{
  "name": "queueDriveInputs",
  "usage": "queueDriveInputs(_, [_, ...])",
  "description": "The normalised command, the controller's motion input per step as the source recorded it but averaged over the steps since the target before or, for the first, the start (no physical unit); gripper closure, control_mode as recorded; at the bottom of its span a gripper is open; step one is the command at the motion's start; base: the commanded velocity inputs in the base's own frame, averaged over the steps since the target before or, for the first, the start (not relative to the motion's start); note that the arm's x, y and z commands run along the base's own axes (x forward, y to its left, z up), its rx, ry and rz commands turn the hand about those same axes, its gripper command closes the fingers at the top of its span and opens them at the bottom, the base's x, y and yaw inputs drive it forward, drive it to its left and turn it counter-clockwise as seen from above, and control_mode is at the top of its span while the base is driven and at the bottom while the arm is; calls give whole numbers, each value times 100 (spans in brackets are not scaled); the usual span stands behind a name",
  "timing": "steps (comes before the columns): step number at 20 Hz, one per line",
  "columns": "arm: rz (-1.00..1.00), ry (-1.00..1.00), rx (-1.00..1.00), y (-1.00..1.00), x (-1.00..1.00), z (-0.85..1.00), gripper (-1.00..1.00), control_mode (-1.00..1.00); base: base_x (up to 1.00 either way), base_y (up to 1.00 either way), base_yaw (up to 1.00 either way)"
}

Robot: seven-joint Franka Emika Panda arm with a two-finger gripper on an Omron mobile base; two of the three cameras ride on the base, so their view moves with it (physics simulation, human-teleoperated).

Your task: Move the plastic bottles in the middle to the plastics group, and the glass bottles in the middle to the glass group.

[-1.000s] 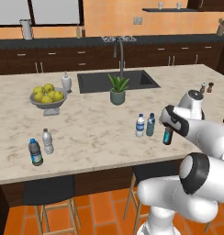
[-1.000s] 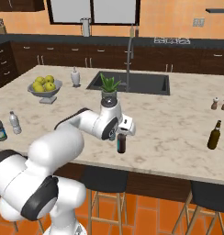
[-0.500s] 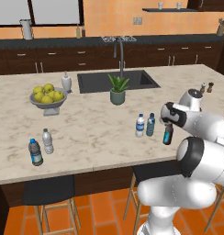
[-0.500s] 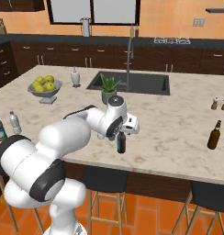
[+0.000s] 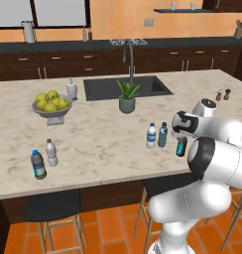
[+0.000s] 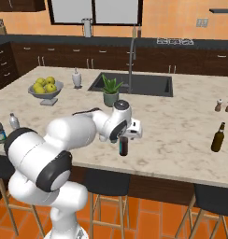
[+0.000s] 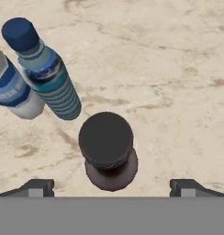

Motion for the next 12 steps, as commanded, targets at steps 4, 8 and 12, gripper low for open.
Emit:
queueDriveInputs(4, [8, 0, 0, 0, 2, -26, -100, -100, 0, 0, 0])
queueDriveInputs(8, [6, 0, 0, 0, 6, -10, -100, -100, 0, 0, 0])
queueDriveInputs(12, [2, 0, 0, 0, 15, 0, -100, -100, 0, 0, 0])
